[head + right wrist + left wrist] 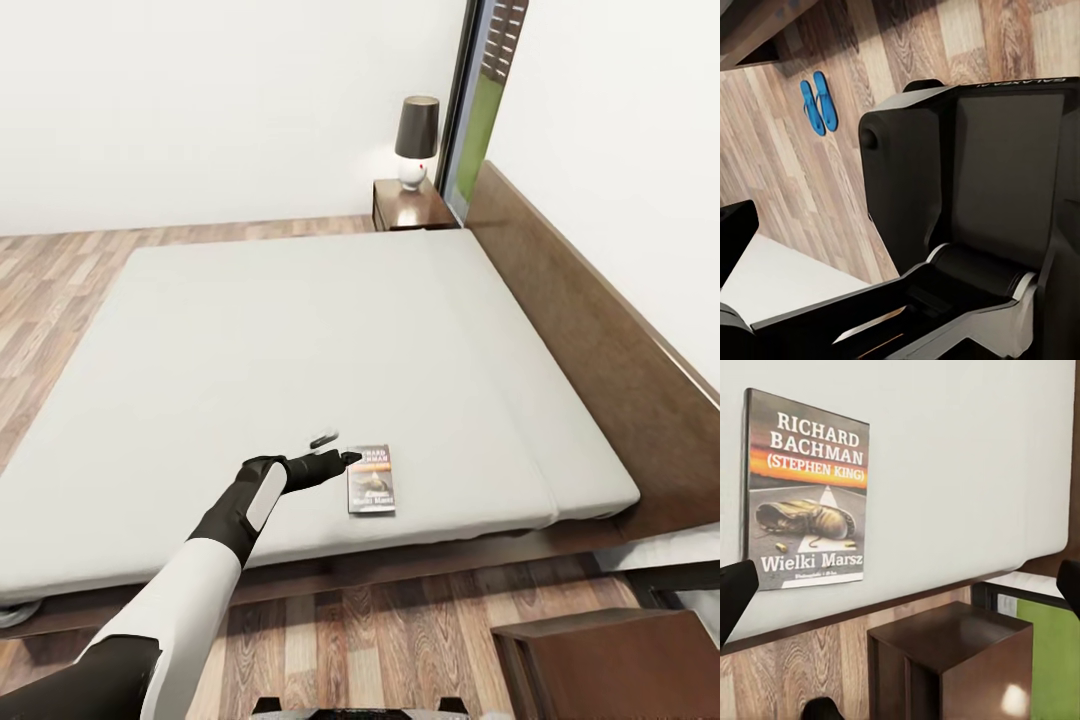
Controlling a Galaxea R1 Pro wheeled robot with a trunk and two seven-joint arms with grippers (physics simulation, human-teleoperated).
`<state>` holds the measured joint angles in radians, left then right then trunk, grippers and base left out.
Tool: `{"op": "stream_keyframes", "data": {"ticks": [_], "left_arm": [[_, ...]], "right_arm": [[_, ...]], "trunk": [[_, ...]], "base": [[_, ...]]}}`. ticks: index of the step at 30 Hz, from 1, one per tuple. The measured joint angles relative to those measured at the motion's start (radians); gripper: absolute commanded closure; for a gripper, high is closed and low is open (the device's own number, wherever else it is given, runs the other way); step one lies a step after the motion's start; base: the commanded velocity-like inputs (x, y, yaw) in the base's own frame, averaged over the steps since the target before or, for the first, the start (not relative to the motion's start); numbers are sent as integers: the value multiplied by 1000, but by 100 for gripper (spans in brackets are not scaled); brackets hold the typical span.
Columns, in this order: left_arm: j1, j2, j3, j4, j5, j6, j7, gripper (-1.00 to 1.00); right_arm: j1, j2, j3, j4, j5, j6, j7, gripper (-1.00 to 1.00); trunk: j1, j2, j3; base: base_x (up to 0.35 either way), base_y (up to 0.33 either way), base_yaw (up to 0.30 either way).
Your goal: In the bedroom, move the book from the bed onto either nightstand, and place the two sandals side by side next to the bed.
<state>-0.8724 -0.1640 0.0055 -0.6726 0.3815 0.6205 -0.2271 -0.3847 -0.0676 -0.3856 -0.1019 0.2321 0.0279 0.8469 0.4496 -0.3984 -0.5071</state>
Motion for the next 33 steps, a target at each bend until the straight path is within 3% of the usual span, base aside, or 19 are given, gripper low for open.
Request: {"op": "stream_keyframes", "data": {"ticks": [14,33], "left_arm": [[0,0,0,0,0,0,0,-100],[0,0,0,0,0,0,0,-100]], "right_arm": [[0,0,0,0,0,0,0,-100],[0,0,0,-1,0,-1,0,-100]], "trunk": [[0,0,-21],[0,0,-27]], "base": [[90,0,0],[66,0,0]]}}
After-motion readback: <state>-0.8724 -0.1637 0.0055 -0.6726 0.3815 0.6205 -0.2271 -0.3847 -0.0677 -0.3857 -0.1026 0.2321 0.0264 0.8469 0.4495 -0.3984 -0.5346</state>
